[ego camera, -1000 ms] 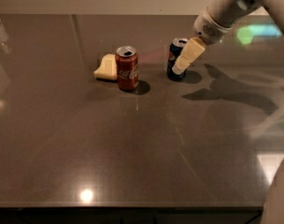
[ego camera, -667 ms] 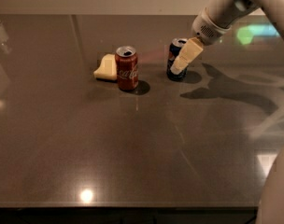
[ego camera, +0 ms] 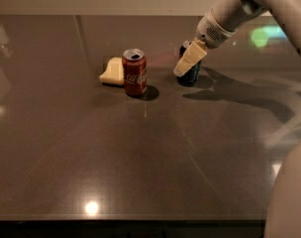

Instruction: Pick pepsi can

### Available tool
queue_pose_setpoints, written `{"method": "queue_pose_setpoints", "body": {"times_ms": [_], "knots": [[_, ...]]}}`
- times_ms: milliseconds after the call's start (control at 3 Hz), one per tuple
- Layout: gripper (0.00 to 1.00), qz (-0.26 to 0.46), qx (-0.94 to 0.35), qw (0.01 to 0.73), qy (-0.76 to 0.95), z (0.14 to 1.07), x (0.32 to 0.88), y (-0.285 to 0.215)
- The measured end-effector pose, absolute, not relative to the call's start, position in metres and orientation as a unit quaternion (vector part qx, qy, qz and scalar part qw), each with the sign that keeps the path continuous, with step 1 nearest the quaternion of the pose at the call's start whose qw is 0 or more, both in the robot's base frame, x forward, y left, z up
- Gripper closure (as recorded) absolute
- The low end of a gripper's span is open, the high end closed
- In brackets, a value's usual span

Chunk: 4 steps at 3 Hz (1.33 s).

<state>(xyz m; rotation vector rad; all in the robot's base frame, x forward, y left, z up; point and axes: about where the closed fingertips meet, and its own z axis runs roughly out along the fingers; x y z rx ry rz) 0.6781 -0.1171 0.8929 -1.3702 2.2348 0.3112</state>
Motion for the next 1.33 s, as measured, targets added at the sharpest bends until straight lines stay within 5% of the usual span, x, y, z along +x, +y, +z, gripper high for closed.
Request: {"method": "queue_pose_setpoints", "body": {"times_ms": [1000, 1333], "knots": [[0.87, 0.123, -0.521, 0.265, 0.802, 0.914, 0.662, -0.114], [1.00, 0.131, -0.548, 0.289, 0.774, 0.950, 0.640, -0.111]]}}
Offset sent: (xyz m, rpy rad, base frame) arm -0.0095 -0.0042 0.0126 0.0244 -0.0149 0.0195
